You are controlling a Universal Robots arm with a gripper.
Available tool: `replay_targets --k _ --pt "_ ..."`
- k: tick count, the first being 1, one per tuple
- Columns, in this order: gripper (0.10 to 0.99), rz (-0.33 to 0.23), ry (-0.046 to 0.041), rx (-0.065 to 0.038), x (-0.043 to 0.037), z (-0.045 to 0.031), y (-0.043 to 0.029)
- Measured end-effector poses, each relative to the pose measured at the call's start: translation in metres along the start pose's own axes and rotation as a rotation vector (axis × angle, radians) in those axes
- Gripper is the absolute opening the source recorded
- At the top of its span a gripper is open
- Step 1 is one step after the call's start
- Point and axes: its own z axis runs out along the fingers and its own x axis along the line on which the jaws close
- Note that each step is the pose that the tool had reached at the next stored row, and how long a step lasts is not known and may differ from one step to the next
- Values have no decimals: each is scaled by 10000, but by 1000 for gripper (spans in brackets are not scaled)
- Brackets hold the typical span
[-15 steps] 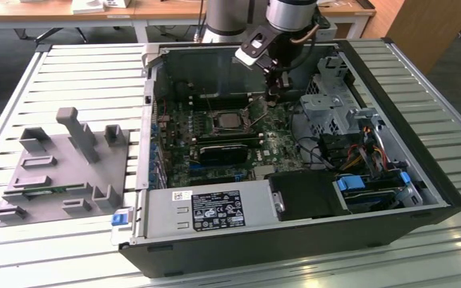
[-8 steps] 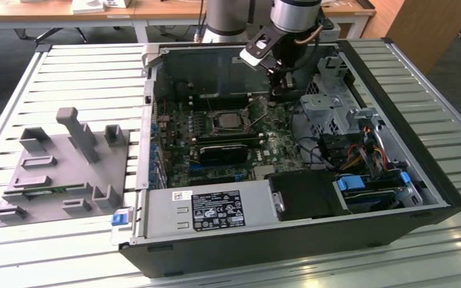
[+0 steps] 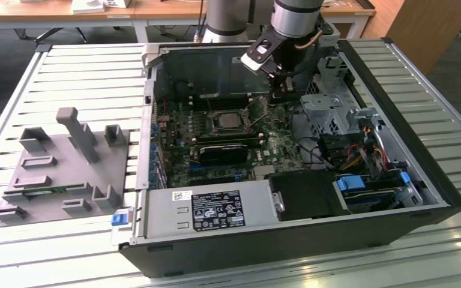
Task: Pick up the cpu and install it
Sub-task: 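Close the cpu cover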
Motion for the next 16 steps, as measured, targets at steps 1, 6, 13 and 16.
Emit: replay_targets --k 1,6,13,16 --pt "106 0 1 4 0 11 0" --pt "106 0 -1 17 1 19 -61" --pt "106 0 0 17 4 26 -175" --pt "106 0 0 17 4 30 -202"
